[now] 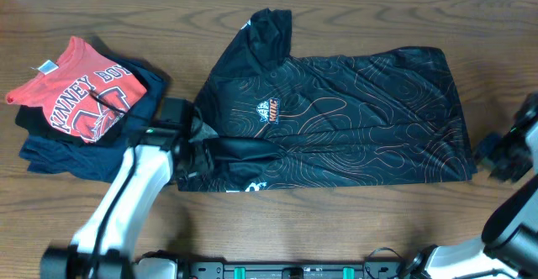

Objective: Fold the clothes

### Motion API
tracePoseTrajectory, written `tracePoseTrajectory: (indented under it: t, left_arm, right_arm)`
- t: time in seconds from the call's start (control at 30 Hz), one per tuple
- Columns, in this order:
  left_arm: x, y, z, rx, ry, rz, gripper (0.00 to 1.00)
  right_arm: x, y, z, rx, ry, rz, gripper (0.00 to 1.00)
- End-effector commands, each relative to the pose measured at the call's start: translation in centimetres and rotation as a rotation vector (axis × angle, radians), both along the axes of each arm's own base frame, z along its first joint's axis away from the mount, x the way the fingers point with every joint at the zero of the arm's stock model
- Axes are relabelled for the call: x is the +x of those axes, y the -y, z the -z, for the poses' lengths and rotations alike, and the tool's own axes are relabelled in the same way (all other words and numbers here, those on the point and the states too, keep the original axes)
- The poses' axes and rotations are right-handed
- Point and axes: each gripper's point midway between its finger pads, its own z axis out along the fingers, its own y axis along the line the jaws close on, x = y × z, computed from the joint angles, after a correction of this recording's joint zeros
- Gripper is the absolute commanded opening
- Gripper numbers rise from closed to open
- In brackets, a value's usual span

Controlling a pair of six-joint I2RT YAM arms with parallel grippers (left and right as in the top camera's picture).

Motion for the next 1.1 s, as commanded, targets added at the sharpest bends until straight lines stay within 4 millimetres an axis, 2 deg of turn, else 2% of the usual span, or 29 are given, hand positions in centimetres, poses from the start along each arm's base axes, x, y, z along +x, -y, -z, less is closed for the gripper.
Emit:
tracePoseTrajectory:
  t: [0.0,0.1,0.2,0.33,0.5,0.63,0.7,0.77,0.9,1.07]
  left_arm:
    - [2.3,0.2,-4.2,-0.020,0.157,0.008,0.82]
    - [4.2,2.2,-7.3,-0.117,0.244,0.089,0.83]
    - [6.8,3.5,-9.7,-0.165,0.287,0.142,0.83]
    - [11.6,4.5,-12.2,-0.173,0.318,0.181,0.84]
    - [19.1,6.4,-13.0,-0.194,0.354,0.297,0.89]
    - [25.5,7.8,-11.2,-0.203,0.407,0.376,0.92]
    - [28.3,8.2,-9.4,-0.205,0.436,0.379,0.93]
    - [30.9,8.7,-6.7,-0.214,0.470,0.386,0.92]
    - [32.9,9.6,-2.9,-0.242,0.485,0.397,0.93]
    - [34.5,9.7,0.9,-0.242,0.497,0.395,0.92]
  right_arm:
    - [5.6,-1.2,-6.4,0.043,0.287,-0.196,0.41]
    - [8.6,-2.9,-9.9,0.044,0.395,-0.341,0.50]
    - [10.1,-5.0,-11.5,0.024,0.410,-0.487,0.59]
    - [11.4,-7.9,-12.0,0.018,0.420,-0.625,0.71]
    - [12.0,-9.5,-12.1,0.022,0.427,-0.678,0.75]
    - [11.9,-10.3,-11.9,0.035,0.415,-0.696,0.78]
    - [11.7,-10.4,-11.9,0.040,0.409,-0.696,0.78]
    - [11.5,-10.5,-11.8,0.047,0.400,-0.695,0.78]
    - [11.1,-10.6,-11.6,0.057,0.387,-0.693,0.79]
    - [10.7,-10.8,-11.5,0.070,0.371,-0.691,0.80]
